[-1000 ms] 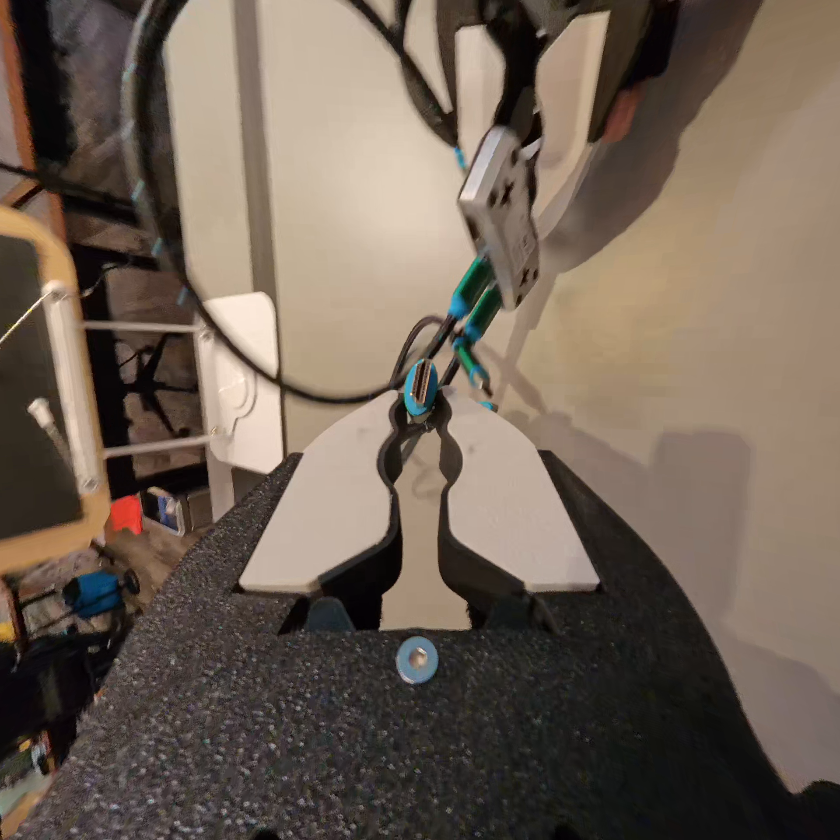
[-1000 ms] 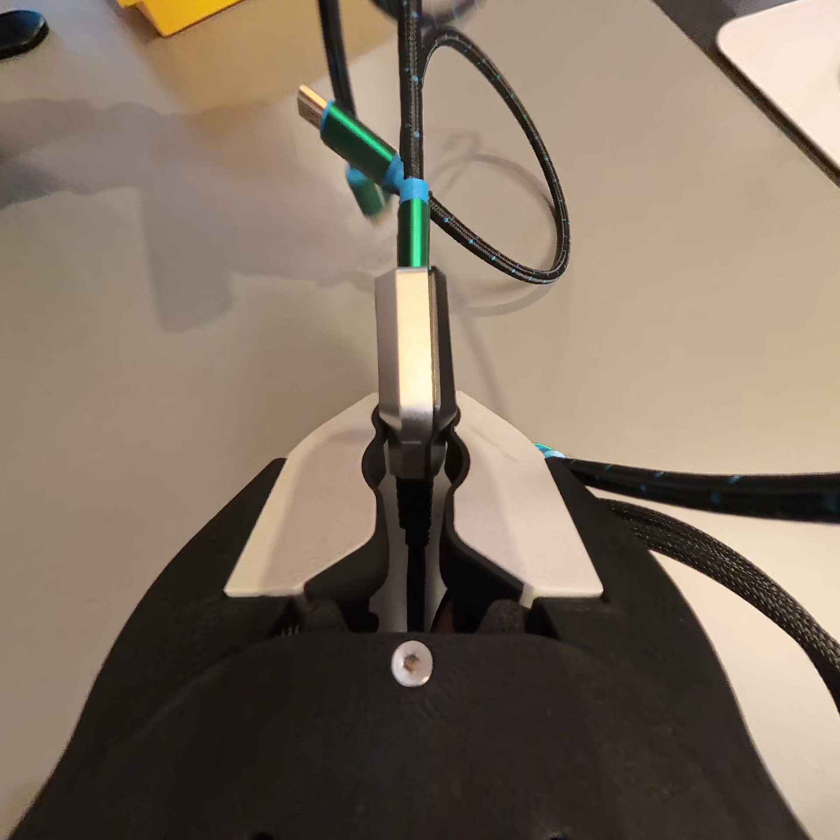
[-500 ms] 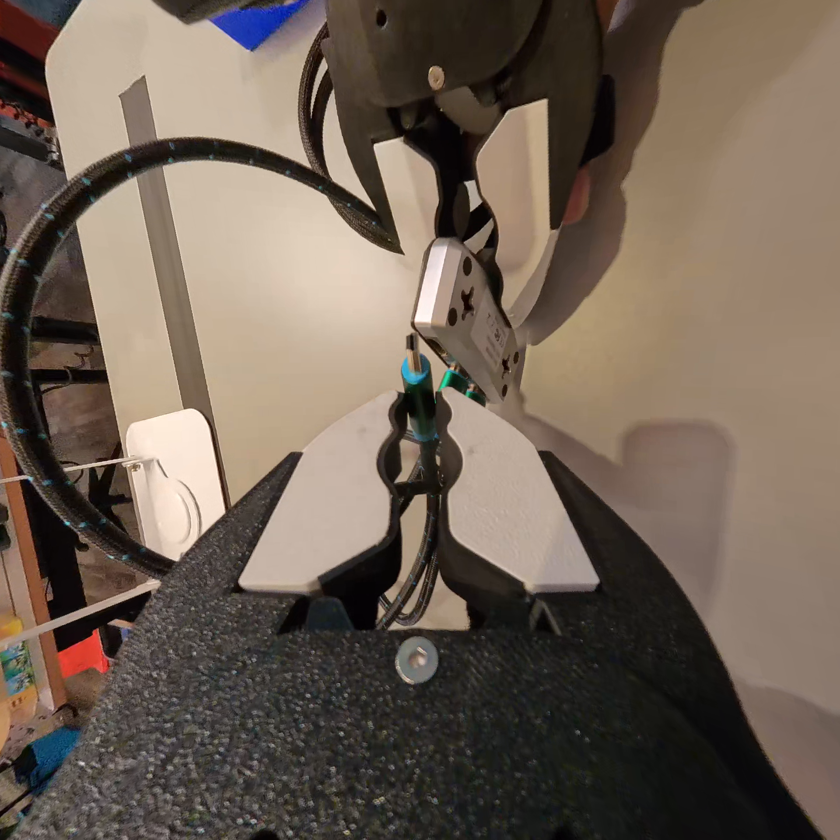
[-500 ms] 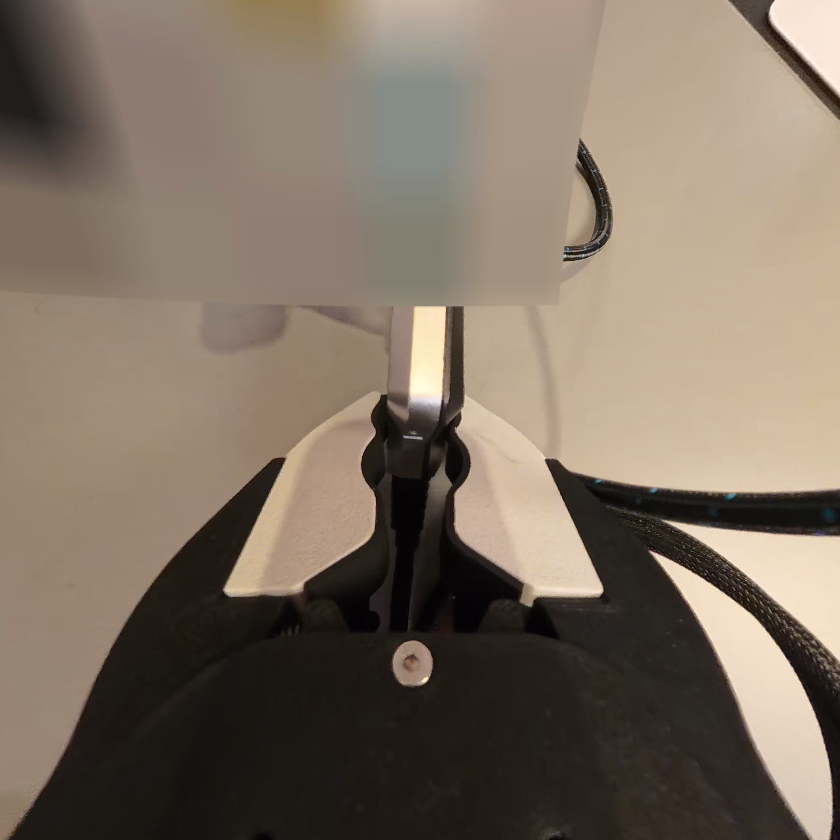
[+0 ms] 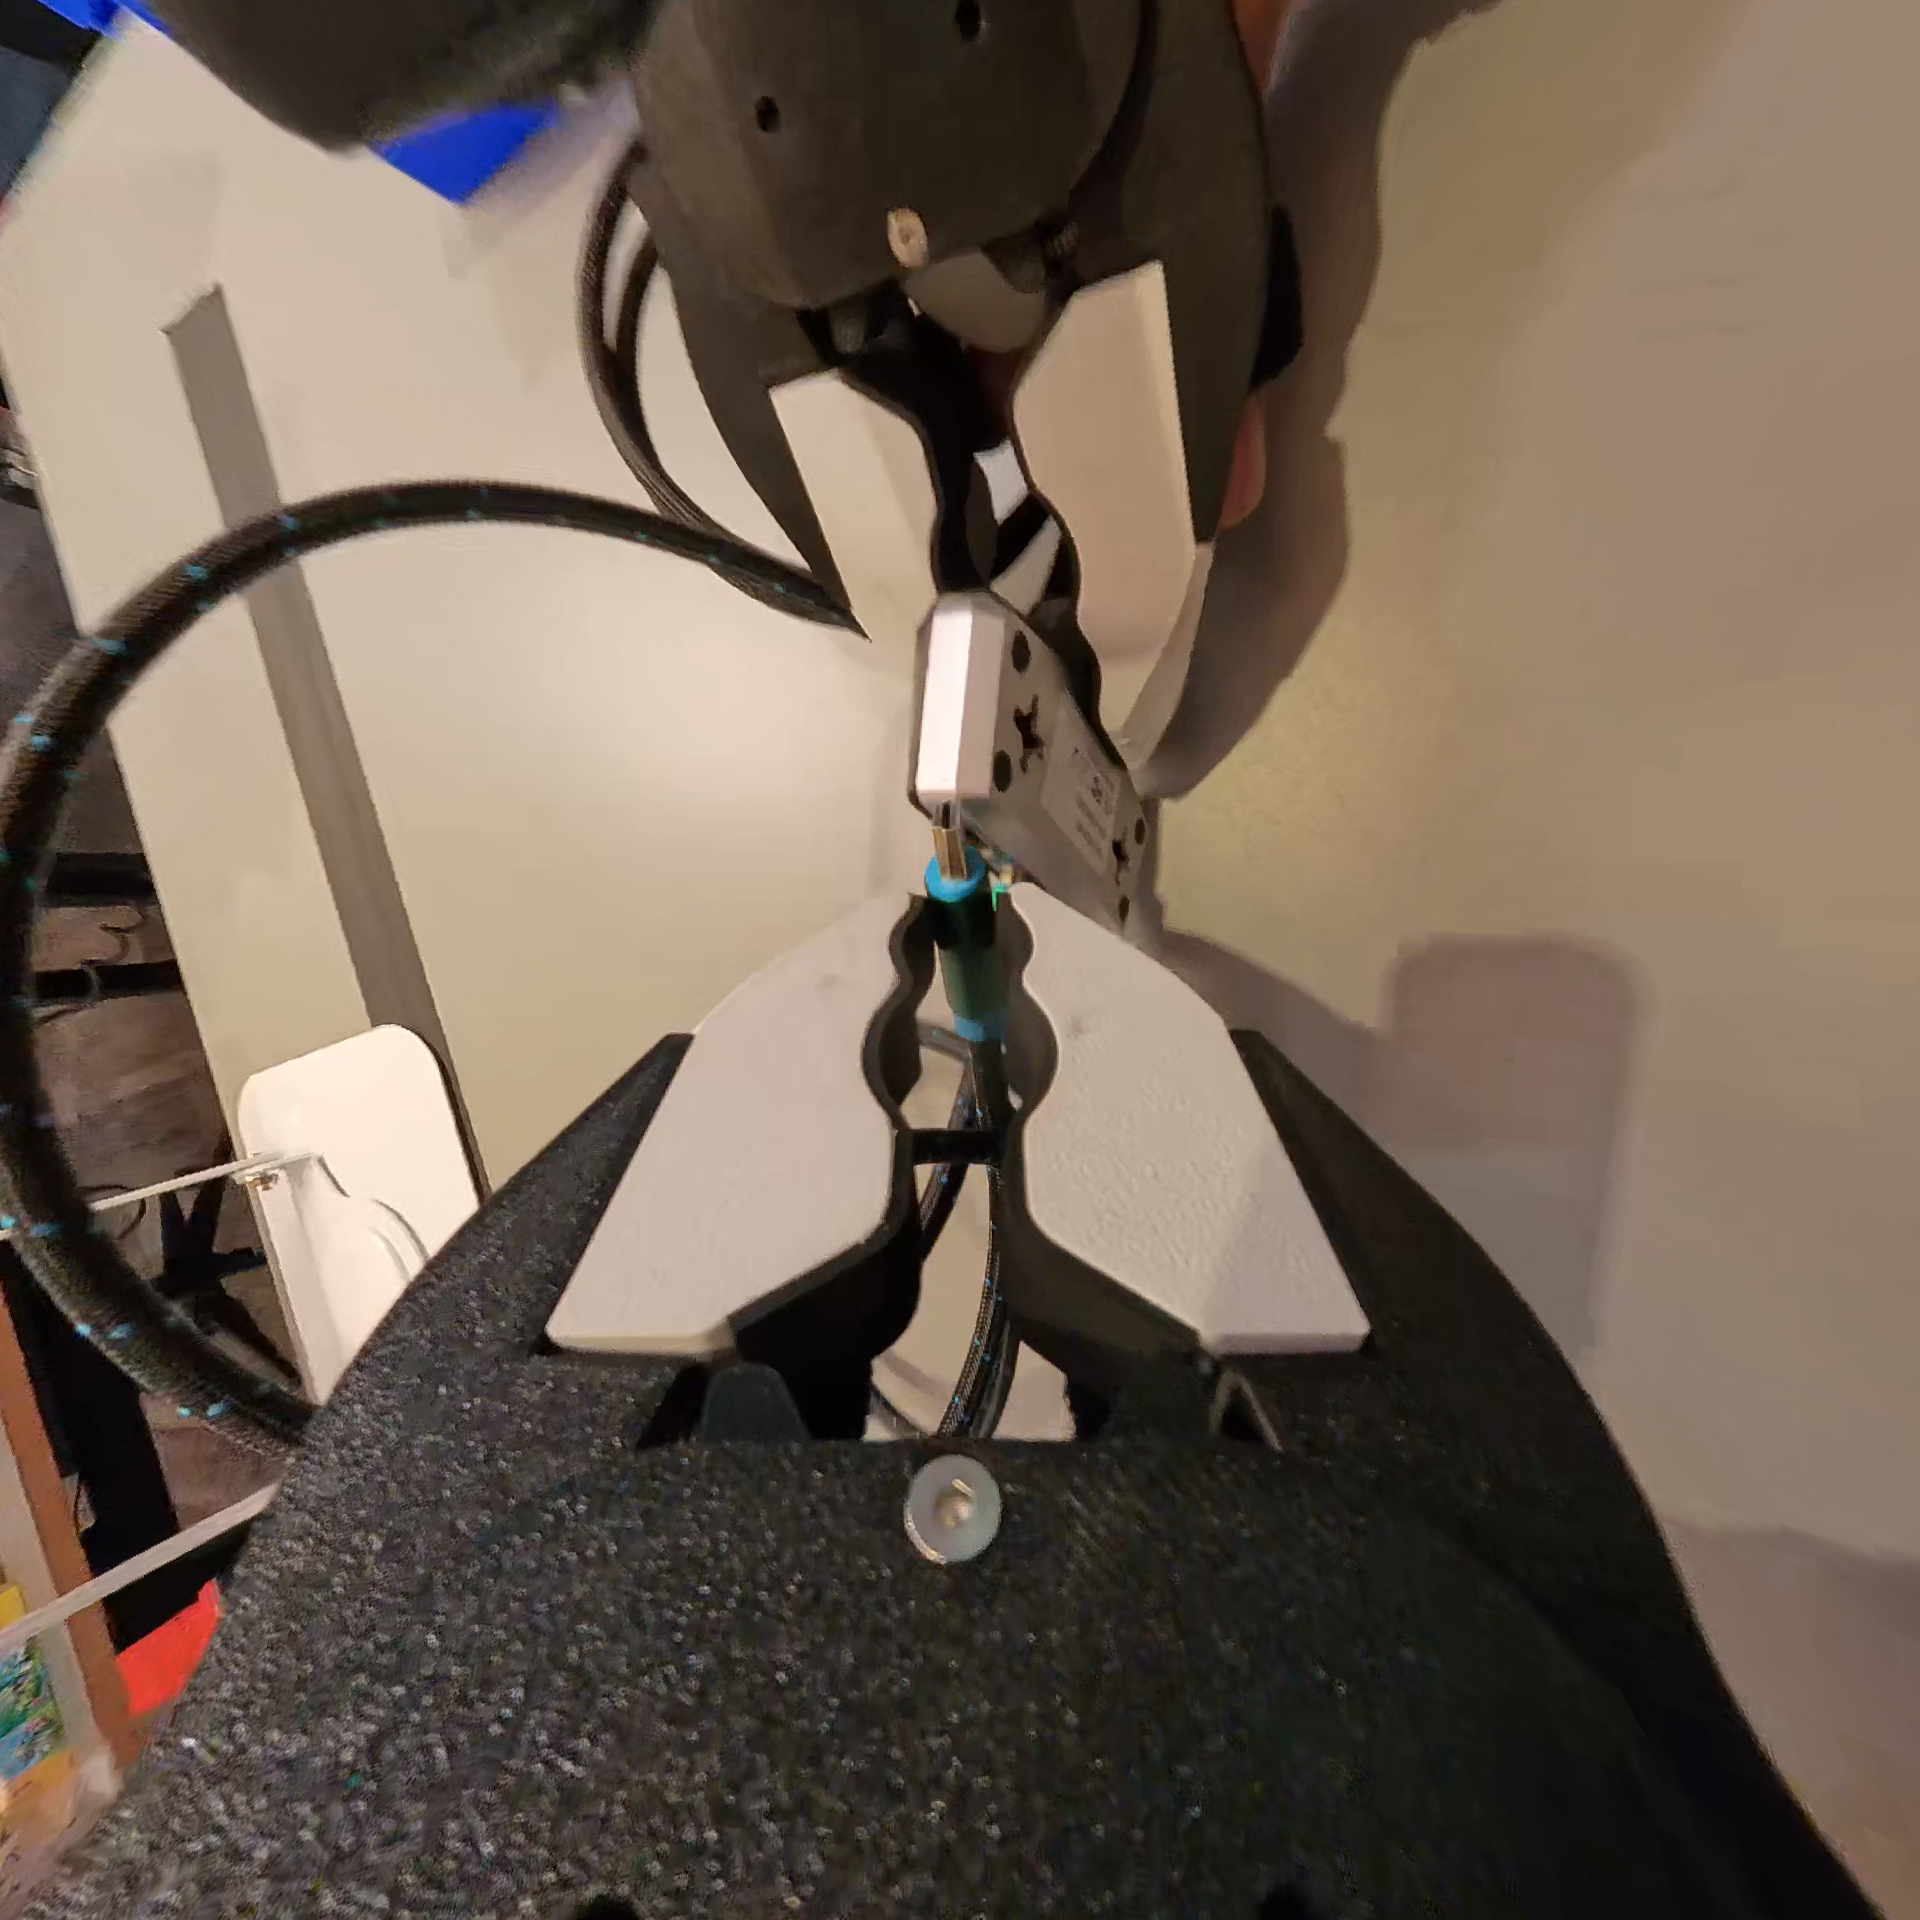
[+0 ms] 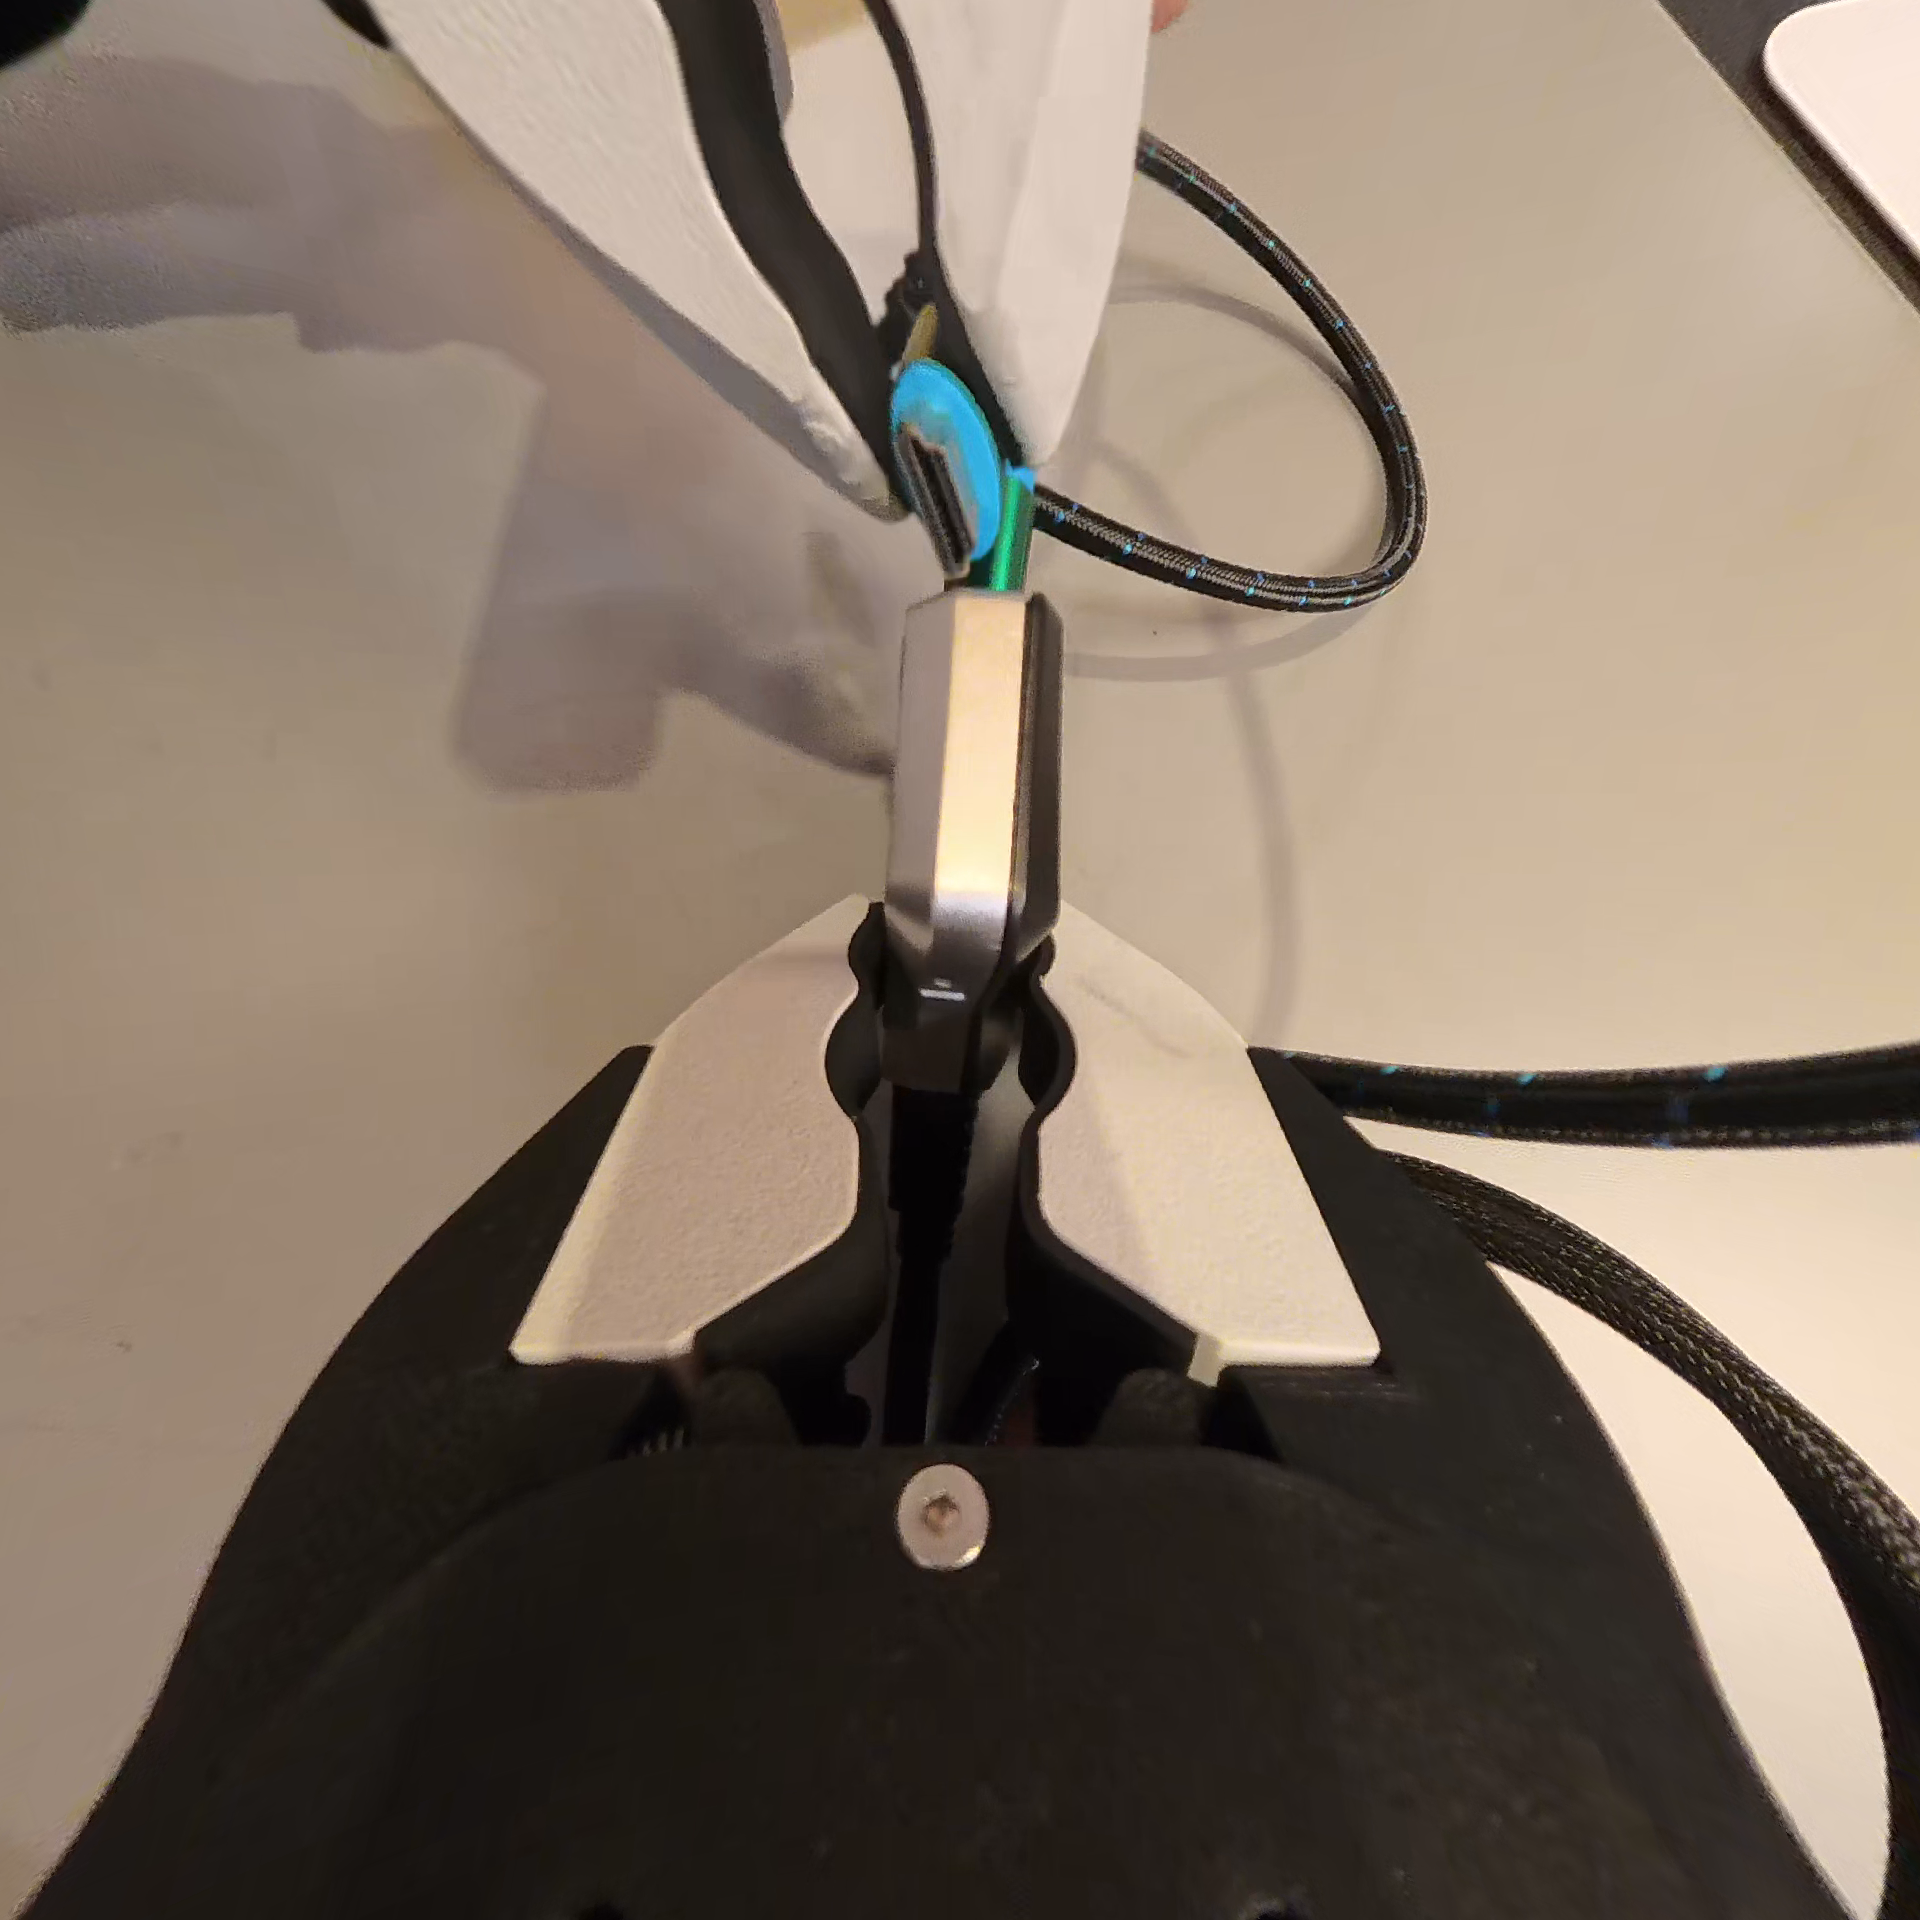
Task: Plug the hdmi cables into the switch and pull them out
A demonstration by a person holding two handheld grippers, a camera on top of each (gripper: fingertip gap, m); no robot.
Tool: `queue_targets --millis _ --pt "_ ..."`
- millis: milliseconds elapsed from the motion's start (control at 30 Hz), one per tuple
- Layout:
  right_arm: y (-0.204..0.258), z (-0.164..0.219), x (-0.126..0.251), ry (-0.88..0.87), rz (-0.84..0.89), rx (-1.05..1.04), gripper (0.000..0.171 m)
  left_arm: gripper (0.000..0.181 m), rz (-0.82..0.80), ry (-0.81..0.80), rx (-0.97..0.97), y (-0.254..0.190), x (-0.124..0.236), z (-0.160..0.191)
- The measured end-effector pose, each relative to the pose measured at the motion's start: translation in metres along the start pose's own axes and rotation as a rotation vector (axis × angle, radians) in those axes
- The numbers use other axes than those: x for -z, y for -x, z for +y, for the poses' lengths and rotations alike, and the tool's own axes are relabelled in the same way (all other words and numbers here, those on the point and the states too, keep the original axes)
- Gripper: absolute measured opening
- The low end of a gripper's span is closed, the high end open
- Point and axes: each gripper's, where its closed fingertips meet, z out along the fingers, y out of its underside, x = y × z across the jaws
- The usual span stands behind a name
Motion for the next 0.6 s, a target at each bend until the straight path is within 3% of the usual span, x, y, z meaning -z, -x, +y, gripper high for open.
queue_targets --millis 33,100,400,600 --pt "0.000 0.000 0.000 0.001 0.001 0.002 0.023 0.011 0.020 0.065 -0.020 -0.001 -0.001 0.008" --pt "0.000 0.000 0.000 0.000 0.004 0.001 0.023 0.011 0.049 0.203 -0.067 -0.001 -0.002 0.024" --pt "0.000 0.002 0.001 0.008 0.005 0.025 0.024 0.011 0.293 0.244 -0.034 -0.009 -0.007 0.009" --pt "0.000 0.002 0.002 0.009 0.006 0.032 0.024 0.011 0.349 0.265 0.033 -0.008 -0.008 0.008"
